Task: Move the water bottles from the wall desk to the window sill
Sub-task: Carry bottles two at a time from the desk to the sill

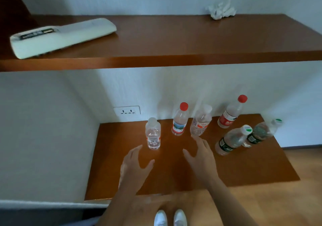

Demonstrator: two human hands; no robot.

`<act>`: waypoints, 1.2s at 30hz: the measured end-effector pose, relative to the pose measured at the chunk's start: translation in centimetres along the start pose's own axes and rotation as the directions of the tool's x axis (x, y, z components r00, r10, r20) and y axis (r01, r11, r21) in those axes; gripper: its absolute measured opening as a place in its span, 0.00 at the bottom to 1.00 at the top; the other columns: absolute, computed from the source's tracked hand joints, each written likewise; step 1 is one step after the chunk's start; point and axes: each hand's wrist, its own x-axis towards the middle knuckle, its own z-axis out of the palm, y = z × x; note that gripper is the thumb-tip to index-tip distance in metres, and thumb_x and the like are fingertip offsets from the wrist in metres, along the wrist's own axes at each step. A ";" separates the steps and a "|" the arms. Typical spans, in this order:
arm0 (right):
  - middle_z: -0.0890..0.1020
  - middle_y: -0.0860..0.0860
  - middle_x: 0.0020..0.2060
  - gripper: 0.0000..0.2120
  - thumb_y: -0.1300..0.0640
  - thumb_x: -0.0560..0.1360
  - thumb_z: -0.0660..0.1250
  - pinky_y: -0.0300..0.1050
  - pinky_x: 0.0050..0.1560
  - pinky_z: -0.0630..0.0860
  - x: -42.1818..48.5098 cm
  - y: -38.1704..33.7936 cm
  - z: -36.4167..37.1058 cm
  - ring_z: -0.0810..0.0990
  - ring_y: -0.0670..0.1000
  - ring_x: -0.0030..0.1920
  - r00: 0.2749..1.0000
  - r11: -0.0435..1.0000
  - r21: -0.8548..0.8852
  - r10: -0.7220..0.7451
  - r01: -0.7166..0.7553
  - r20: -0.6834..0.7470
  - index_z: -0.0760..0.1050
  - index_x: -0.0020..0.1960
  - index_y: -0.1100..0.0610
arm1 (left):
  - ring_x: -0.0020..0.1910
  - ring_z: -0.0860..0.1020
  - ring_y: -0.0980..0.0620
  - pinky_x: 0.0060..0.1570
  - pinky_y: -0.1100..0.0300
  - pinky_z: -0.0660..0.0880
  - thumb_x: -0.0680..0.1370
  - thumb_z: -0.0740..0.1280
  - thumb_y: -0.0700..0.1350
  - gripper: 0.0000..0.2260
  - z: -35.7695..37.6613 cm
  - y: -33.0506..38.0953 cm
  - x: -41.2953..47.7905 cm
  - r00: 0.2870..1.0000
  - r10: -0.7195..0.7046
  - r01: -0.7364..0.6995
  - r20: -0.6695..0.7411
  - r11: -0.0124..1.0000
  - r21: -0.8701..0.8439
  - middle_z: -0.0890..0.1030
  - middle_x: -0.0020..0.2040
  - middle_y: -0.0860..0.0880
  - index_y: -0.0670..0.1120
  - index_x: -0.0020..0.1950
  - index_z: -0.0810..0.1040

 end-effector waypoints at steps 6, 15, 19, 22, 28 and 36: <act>0.68 0.49 0.75 0.41 0.45 0.72 0.75 0.55 0.72 0.69 4.9 1.1 3.6 0.67 0.52 0.74 0.990 0.972 0.186 0.133 -0.140 0.052 0.57 0.78 0.48 | 0.72 0.68 0.49 0.67 0.47 0.72 0.66 0.75 0.63 0.44 2.2 -0.8 4.1 0.997 -0.072 0.067 -0.026 0.987 -0.148 0.68 0.75 0.51 0.55 0.76 0.60; 0.75 0.50 0.67 0.42 0.47 0.68 0.79 0.44 0.65 0.74 11.1 1.0 7.8 0.75 0.46 0.64 0.985 0.923 0.357 0.170 -0.145 -0.038 0.61 0.75 0.53 | 0.67 0.74 0.51 0.58 0.46 0.80 0.58 0.75 0.72 0.50 5.6 -0.1 9.0 0.998 -0.037 0.020 -0.040 0.927 -0.374 0.73 0.69 0.53 0.55 0.75 0.62; 0.79 0.51 0.60 0.40 0.43 0.66 0.79 0.47 0.61 0.79 12.9 1.1 9.0 0.78 0.48 0.58 0.983 0.945 0.320 0.113 -0.061 -0.146 0.66 0.71 0.55 | 0.59 0.78 0.49 0.47 0.51 0.83 0.62 0.76 0.69 0.44 6.5 0.4 10.2 0.993 0.033 -0.077 -0.116 0.911 -0.404 0.77 0.60 0.52 0.50 0.71 0.67; 0.80 0.52 0.57 0.43 0.34 0.64 0.76 0.43 0.59 0.80 13.9 1.2 9.7 0.80 0.50 0.57 0.978 0.960 0.281 0.066 -0.008 -0.197 0.68 0.70 0.56 | 0.55 0.80 0.52 0.45 0.54 0.84 0.64 0.78 0.63 0.37 6.7 0.4 10.7 0.991 0.039 -0.089 -0.125 0.902 -0.422 0.79 0.56 0.53 0.49 0.67 0.70; 0.78 0.50 0.56 0.39 0.46 0.65 0.81 0.18 0.40 0.67 14.4 0.0 8.6 0.74 0.45 0.54 0.989 0.968 0.247 0.072 -0.038 -0.128 0.68 0.69 0.57 | 0.52 0.79 0.56 0.43 0.67 0.80 0.65 0.81 0.51 0.32 5.8 0.7 10.8 0.995 0.017 -0.061 -0.100 0.887 -0.457 0.79 0.52 0.54 0.48 0.65 0.72; 0.72 0.35 0.46 0.32 0.50 0.65 0.81 0.26 0.42 0.71 12.1 -3.2 4.1 0.76 0.40 0.46 0.994 0.946 0.323 0.002 0.034 -0.111 0.68 0.63 0.48 | 0.50 0.78 0.66 0.39 0.73 0.76 0.66 0.80 0.44 0.27 0.8 4.9 9.9 0.999 -0.024 0.006 -0.026 0.828 -0.561 0.79 0.50 0.53 0.51 0.61 0.73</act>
